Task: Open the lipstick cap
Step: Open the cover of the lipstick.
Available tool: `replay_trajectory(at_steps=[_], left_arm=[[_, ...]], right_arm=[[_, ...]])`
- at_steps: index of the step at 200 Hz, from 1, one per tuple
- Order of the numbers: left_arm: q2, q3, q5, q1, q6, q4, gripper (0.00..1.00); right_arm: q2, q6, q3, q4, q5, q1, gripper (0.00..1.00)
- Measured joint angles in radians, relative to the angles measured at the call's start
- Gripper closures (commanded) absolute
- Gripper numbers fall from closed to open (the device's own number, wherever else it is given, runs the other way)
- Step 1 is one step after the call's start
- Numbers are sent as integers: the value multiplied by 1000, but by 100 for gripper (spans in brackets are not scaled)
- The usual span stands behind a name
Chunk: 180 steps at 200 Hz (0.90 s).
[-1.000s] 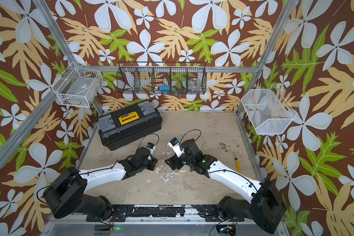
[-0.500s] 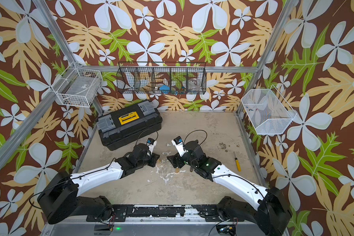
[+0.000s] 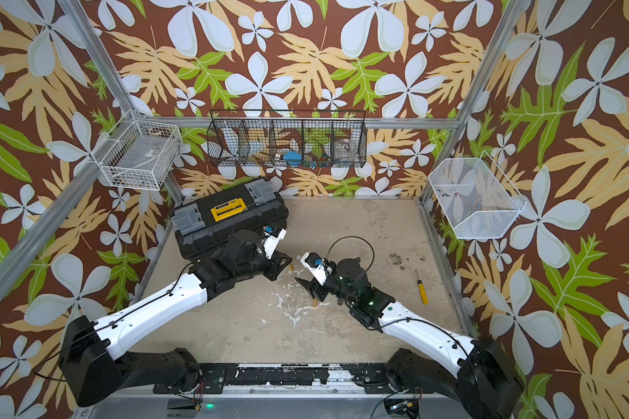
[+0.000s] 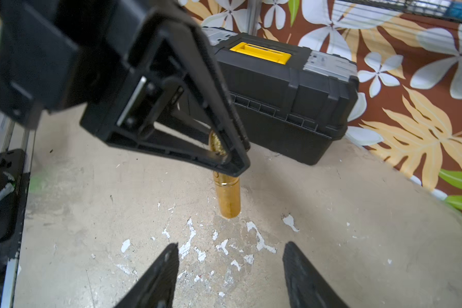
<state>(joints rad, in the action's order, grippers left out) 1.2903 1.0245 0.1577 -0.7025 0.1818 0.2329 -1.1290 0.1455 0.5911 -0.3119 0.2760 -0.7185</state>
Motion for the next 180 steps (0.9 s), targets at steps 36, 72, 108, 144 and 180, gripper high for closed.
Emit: replay_trajectory(at_steps=[36,72,108,144,180], left_arm=[[-21,22,23,0,-7,48,85],[-28,39,58,0,-25,71,85],[-29,48,87,0,-29,84,85],[-33,50,104,0,-29,85,85],[-33,53,109,0,-29,93,85]], right_arm=[[-46,73,13,-40,47,0,52],[-49,91,14,-107,62,0,52],[-68,93,17,-136,97,0,54],[-89,83,26,-151,119,0,58],[-112,59,60,-148,128,0,62]])
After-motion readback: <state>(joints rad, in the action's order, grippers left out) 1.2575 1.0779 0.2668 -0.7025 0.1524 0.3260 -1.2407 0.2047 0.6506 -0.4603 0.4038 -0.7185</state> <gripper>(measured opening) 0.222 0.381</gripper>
